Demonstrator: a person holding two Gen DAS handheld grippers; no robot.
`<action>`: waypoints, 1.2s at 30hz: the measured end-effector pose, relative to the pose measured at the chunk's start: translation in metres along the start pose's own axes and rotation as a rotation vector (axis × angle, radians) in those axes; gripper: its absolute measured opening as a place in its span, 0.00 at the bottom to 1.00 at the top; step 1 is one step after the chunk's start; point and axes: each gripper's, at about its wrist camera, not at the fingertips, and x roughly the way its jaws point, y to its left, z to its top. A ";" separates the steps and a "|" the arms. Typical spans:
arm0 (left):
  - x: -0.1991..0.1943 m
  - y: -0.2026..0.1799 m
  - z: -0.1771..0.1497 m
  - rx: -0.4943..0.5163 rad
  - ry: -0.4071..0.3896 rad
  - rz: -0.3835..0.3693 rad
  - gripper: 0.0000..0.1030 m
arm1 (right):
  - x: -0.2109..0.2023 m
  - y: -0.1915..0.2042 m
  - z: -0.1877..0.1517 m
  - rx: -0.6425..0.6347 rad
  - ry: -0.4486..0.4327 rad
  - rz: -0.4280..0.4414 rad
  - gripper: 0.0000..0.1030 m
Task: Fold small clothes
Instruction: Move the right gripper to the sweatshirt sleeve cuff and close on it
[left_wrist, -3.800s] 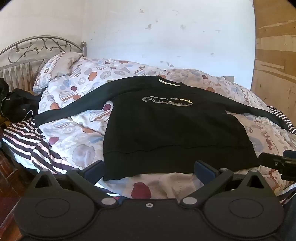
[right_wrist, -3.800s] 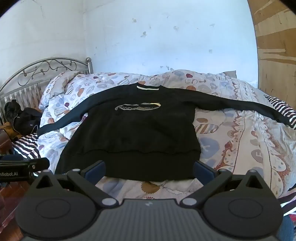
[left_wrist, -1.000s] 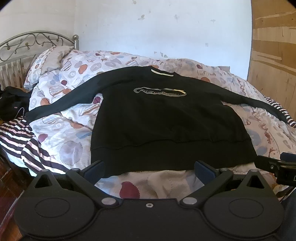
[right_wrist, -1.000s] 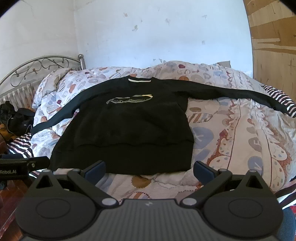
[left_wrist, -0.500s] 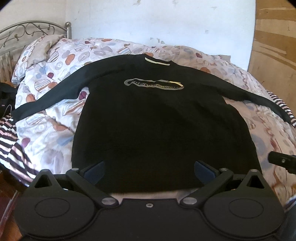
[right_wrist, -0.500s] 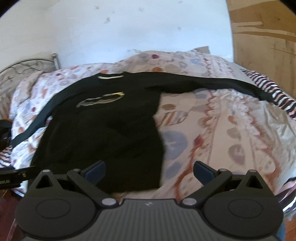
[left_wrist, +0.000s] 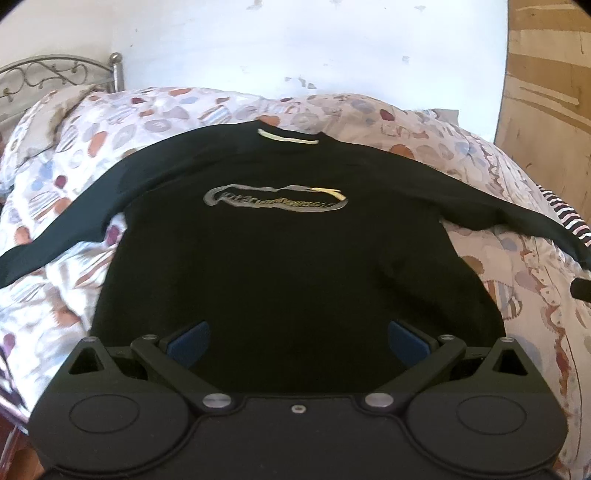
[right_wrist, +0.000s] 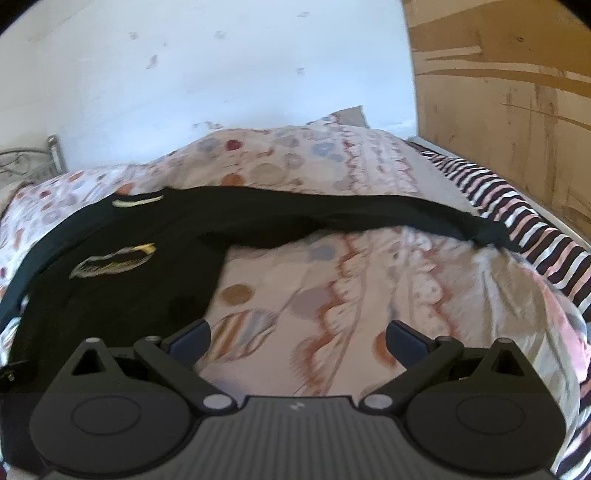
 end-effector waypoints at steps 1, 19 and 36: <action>0.006 -0.004 0.003 0.002 0.000 -0.003 0.99 | 0.006 -0.006 0.003 0.009 0.004 -0.011 1.00; 0.075 -0.059 0.010 0.034 0.051 -0.045 0.99 | 0.064 -0.176 0.039 0.178 -0.074 -0.016 1.00; 0.078 -0.053 0.001 0.005 0.094 -0.013 0.99 | 0.151 -0.191 0.075 -0.323 0.082 -0.139 0.58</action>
